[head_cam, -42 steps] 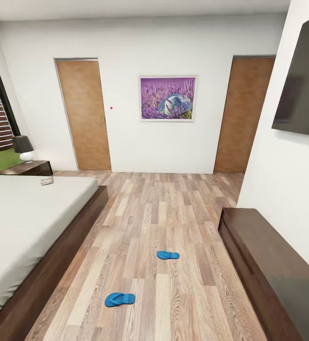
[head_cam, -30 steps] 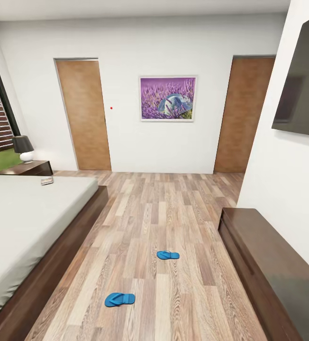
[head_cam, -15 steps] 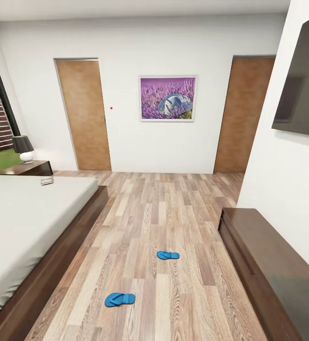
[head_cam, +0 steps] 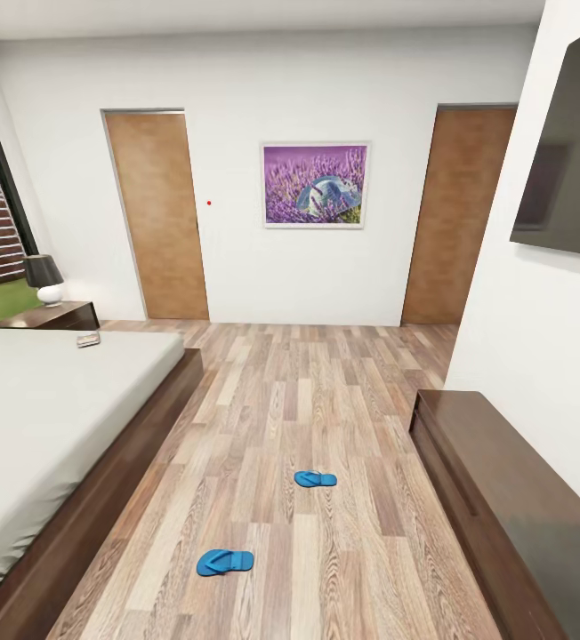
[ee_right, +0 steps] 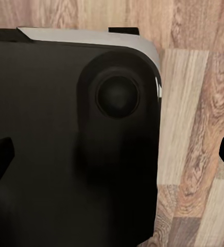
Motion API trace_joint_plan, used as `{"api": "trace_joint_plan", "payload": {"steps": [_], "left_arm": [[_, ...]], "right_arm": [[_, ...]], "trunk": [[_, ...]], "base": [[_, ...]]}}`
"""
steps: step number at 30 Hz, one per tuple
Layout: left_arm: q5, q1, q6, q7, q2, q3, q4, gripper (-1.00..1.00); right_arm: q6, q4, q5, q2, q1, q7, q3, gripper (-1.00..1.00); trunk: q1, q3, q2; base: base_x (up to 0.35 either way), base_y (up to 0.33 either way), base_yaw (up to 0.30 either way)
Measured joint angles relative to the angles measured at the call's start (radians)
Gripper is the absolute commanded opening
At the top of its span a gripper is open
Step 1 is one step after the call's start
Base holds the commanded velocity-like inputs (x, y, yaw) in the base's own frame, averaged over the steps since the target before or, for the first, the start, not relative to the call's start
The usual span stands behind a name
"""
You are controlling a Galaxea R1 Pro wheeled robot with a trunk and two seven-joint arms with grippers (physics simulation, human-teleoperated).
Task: In the bedroom, move the book from the bed onto either nightstand, and place the two sandals side by side next to the bed.
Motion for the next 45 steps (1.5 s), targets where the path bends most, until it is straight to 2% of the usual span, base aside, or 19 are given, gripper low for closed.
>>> {"api": "trace_joint_plan", "payload": {"steps": [4, 5, 6, 7, 8, 13, 16, 22, 25, 30, 45], "left_arm": [[0.001, -0.002, 0.0, 0.0, 0.0, 0.0, -0.023, 1.0], [0.002, -0.002, 0.0, -0.001, 0.0, 0.0, -0.093, 1.0], [0.002, -0.002, 0.0, -0.002, 0.0, 0.0, -0.239, 1.0], [0.002, -0.005, 0.0, -0.002, 0.0, 0.0, -0.424, 1.0], [0.002, -0.003, -0.001, -0.002, 0.0, 0.0, -0.444, 1.0], [0.007, -0.003, -0.031, -0.004, 0.002, 0.001, -0.46, 1.0], [0.025, -0.003, -0.068, -0.004, 0.001, 0.001, -0.461, 1.0], [0.098, -0.004, -0.104, -0.004, 0.001, 0.003, -0.46, 1.0], [0.119, -0.003, -0.107, -0.004, 0.0, 0.003, -0.459, 1.0], [0.131, -0.002, -0.11, -0.003, 0.0, 0.003, -0.459, 1.0], [0.135, -0.002, -0.111, 0.0, 0.004, 0.004, -0.454, 1.0]], "right_arm": [[0.004, -0.022, 0.001, 0.0, -0.002, 0.0, 0.0, 1.0], [0.004, -0.091, 0.001, 0.0, -0.002, 0.0, 0.0, 1.0], [0.004, -0.231, 0.001, 0.0, -0.006, 0.0, 0.0, 1.0], [0.004, -0.249, 0.001, 0.0, -0.004, 0.0, 0.0, 1.0], [0.004, -0.259, 0.001, 0.0, -0.004, 0.0, 0.0, 1.0], [-0.004, -0.307, 0.001, 0.0, -0.004, 0.001, 0.0, 1.0], [-0.008, -0.315, 0.001, 0.0, -0.004, 0.004, 0.001, 1.0], [-0.024, -0.321, 0.0, -0.001, -0.004, 0.007, 0.0, 1.0], [-0.027, -0.319, 0.0, -0.001, -0.004, 0.008, 0.0, 1.0], [-0.028, -0.318, -0.001, -0.001, -0.004, 0.008, -0.002, 1.0], [-0.029, -0.316, -0.001, 0.001, -0.004, 0.008, -0.002, 1.0]], "trunk": [[0.0, 0.0, 0.0], [0.0, 0.0, 0.0], [0.0, 0.0, 0.0], [0.0, 0.0, 0.0], [0.0, 0.0, 0.0], [0.0, 0.0, 0.0], [0.0, 0.0, 0.0], [0.0, 0.0, 0.0], [0.0, 0.0, 0.0], [0.0, 0.0, 0.0], [0.0, 0.0, 0.0]], "base": [[0.0, 0.0, 0.0], [0.0, 0.0, 0.0], [0.0, 0.0, 0.0], [0.0, 0.0, 0.0], [0.0, 0.0, 0.0], [0.0, 0.0, 0.0], [0.0, 0.0, 0.0], [0.0, 0.0, 0.0], [0.0, 0.0, 0.0], [0.0, 0.0, 0.0], [0.0, 0.0, 0.0]]}}
